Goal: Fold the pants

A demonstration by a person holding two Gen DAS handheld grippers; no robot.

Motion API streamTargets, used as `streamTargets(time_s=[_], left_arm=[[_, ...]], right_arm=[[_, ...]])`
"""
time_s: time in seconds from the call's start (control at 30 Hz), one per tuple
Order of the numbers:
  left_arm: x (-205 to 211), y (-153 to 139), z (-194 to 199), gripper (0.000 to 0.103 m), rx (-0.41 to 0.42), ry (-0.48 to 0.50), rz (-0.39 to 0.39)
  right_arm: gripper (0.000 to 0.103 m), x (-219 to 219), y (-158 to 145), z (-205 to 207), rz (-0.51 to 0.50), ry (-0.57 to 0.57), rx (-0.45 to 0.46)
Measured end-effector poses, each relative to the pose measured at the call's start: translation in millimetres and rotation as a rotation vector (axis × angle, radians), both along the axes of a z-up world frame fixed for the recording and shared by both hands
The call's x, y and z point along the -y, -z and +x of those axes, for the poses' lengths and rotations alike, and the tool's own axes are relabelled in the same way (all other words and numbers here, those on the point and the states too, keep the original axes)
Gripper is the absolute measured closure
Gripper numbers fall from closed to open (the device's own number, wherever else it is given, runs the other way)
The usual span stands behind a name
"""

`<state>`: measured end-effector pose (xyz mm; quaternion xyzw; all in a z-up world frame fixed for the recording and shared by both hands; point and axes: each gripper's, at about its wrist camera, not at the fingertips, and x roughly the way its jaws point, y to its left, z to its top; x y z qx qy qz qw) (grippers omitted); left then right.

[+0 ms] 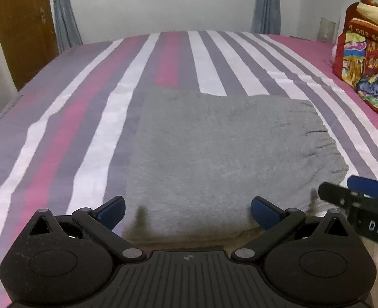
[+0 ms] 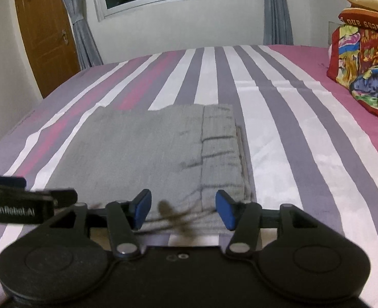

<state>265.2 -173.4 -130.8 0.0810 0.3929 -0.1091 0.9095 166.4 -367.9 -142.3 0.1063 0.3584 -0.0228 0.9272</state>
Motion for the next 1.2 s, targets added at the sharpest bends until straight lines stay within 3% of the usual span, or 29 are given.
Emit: streamTargets(time_s=[0.37, 0.7, 0.97, 1.2], left_arm=[[-12, -12, -17, 0.0, -0.008, -0.007, -0.032], [-23, -35, -52, 0.0, 0.029, -0.02, 0.006], [-41, -71, -106, 0.0, 0.079, -0.028, 0.02], [-57, -101, -157, 0.0, 0.097, 0.001, -0.021]], right_arm=[[0.043, -6, -15, -23, 0.025, -0.003, 0.014], [0.039, -19, -44, -58, 0.021, -0.016, 0.073], [0.024, -29, -80, -116, -0.021, -0.01, 0.155], [0.021, -38, -106, -167, -0.029, -0.026, 0.218]])
